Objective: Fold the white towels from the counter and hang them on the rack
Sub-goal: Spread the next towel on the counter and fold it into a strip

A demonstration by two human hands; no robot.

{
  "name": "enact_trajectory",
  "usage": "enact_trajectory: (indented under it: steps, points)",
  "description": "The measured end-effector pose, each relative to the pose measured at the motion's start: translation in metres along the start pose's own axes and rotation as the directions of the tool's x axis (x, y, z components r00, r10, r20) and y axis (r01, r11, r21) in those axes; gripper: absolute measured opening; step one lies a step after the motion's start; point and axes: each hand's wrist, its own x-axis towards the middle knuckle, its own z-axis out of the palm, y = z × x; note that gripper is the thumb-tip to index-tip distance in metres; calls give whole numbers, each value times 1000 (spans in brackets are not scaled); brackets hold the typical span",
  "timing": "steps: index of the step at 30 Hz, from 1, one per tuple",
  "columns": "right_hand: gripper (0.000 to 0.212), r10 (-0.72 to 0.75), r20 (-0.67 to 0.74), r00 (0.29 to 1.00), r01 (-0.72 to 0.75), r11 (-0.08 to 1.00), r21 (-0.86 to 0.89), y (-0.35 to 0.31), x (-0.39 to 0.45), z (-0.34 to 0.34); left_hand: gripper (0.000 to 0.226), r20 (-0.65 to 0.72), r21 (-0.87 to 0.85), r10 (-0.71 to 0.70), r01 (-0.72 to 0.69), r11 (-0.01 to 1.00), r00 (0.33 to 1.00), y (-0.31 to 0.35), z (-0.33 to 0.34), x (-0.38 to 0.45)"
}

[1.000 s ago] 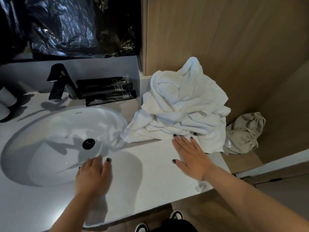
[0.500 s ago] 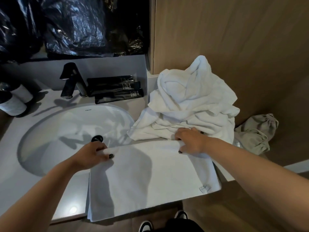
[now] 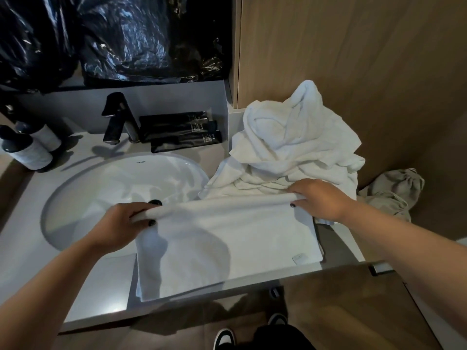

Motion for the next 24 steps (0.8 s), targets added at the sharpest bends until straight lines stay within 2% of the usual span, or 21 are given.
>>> enact_trajectory:
  steps: [1,3,5,8,12,14,16,18,19,21,22,24]
  points:
    - [24,-59,-92,994,56,998,-41,2,-8,4,36,-50,43,23,-21,999,998,4,0,-6]
    - [31,-210,-241,948,182,974,-135,5,-25,16,35,-123,187,165,-140,972,979,7,3,-21]
    - [39,-278,-358,891,224,957,-186,7,-43,31,41,-160,297,306,-250,922,938,3,10,-35]
    - [41,-204,-516,832,147,978,-150,4,-71,55,25,-265,320,395,-306,897,880,-6,21,-56]
    - [28,-136,-624,769,87,990,-109,-13,-112,83,27,-278,210,442,-395,894,853,-15,49,-92]
    - [29,-35,-643,765,-3,998,-58,-23,-128,93,26,-283,188,410,-369,910,867,-16,63,-108]
    - [40,117,-632,766,-133,991,23,-32,-140,105,25,-324,200,352,-300,933,878,-14,75,-120]
    - [52,230,-620,750,-217,971,97,-40,-146,113,24,-387,173,239,-184,967,891,-11,84,-129]
    - [53,272,-625,732,-231,962,147,-44,-147,115,33,-404,141,156,-107,984,901,-8,87,-132]
    - [52,385,-632,672,-231,920,315,-53,-147,115,49,-417,66,32,-4,998,909,-1,91,-135]
    - [50,464,-622,631,-240,879,412,-58,-146,114,50,-423,-6,-30,31,1000,905,4,92,-135]
    - [47,603,-583,545,-270,785,558,-68,-145,111,38,-399,-234,-257,173,957,880,17,86,-133]
